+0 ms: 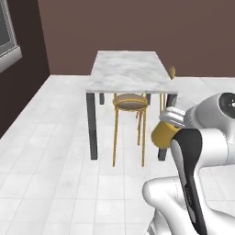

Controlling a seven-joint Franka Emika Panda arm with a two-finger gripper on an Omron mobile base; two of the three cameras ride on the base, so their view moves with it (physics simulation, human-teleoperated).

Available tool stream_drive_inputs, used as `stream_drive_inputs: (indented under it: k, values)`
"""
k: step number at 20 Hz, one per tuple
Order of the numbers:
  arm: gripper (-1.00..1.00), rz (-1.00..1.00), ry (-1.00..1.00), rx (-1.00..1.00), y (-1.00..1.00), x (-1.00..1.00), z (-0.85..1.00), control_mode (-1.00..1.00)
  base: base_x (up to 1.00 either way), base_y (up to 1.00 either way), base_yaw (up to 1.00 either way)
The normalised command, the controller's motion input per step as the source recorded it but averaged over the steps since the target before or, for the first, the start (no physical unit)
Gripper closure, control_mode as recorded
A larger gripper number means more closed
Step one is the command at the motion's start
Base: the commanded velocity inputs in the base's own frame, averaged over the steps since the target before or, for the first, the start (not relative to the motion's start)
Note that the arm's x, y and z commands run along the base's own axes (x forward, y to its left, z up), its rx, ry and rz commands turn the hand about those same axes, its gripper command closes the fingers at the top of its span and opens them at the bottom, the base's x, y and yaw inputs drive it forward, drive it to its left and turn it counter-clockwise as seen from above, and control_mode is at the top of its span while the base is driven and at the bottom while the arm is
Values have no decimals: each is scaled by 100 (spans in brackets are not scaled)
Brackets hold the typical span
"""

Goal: Place the pitcher and cup on the dining counter for serving.

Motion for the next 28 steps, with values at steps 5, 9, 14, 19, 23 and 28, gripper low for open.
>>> stream_drive_inputs:
  k: [5,9,14,19,23,28]
  values:
    - [100,0,0,0,0,0,0,100,100,-62,7]
    - [100,0,0,0,0,0,0,100,100,-64,10]
    - [100,0,0,0,0,0,0,100,100,-51,8]
    - [100,0,0,0,0,0,0,100,100,-31,4]
    - [100,2,2,0,0,75,7,-100,25,-2,1]
    - [100,7,11,0,-7,100,1,-100,0,0,0]
